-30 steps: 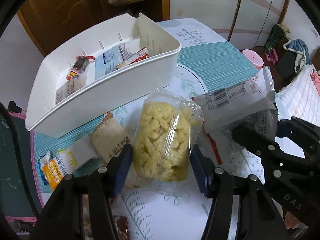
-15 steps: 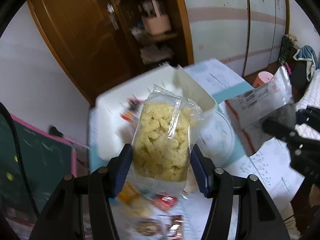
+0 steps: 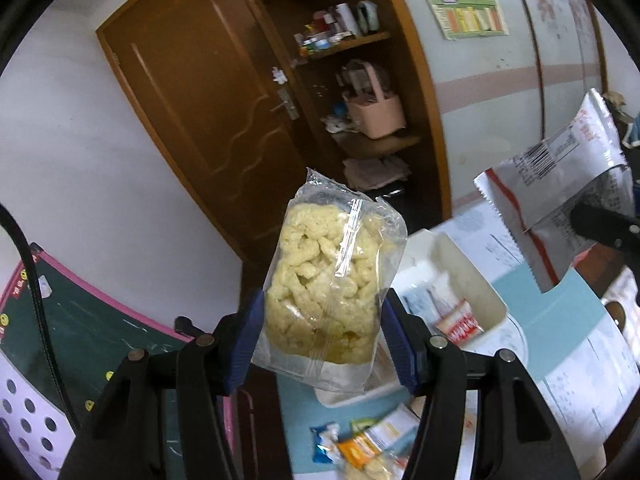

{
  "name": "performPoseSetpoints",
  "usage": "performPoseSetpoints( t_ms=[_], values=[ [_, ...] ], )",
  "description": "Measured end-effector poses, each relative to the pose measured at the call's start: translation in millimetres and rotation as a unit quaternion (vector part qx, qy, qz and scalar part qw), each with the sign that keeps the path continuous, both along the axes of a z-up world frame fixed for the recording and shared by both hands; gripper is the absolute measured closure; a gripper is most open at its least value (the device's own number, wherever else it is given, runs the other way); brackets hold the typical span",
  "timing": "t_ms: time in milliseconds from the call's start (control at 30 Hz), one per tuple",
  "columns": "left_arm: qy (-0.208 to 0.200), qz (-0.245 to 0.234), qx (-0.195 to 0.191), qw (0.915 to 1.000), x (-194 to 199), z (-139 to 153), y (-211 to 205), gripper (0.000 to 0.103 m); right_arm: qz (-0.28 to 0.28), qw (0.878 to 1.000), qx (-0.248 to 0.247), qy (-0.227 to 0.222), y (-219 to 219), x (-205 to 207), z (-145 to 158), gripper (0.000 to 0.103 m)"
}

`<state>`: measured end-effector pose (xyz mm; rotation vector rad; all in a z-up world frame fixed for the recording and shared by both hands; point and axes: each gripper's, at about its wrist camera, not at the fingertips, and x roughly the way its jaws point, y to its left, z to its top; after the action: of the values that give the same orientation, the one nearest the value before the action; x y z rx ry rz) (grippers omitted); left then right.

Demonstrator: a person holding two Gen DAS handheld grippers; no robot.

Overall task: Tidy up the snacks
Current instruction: 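Release the puff bag into the tray while the right tool releases the chip bag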

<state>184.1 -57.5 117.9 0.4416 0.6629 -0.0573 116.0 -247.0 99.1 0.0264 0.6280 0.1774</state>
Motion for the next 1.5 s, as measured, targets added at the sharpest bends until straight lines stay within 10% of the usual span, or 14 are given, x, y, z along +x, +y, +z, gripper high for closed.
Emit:
performPoseSetpoints(
  t_ms=[233, 600, 667, 733, 933, 1500],
  values=[
    [0.015, 0.048, 0.001, 0.9987, 72, -1, 9, 0.046, -0.003, 1.0, -0.012, 0.006, 20, 48, 9, 0.066],
    [0.117, 0.086, -0.041, 0.9885, 147, -96, 17, 0.045, -0.01, 0.994, 0.005, 0.105, 37, 133, -70, 0.065],
    [0.133, 0.079, -0.054, 0.9865, 144, -112, 16, 0.038, -0.006, 0.992, 0.013, 0.127, 39, 147, -85, 0.063],
    [0.144, 0.067, -0.065, 0.9851, 148, -123, 17, 0.003, 0.002, 0.99, 0.02, 0.142, 41, 155, -98, 0.062],
    [0.155, 0.071, -0.023, 0.9851, 149, -147, 13, 0.002, -0.005, 0.988, 0.0, 0.153, 45, 158, -113, 0.046],
    [0.122, 0.019, 0.012, 0.9923, 90, -126, -1, 0.002, 0.012, 0.99, -0.032, 0.134, 57, 111, -102, 0.045]
  ],
)
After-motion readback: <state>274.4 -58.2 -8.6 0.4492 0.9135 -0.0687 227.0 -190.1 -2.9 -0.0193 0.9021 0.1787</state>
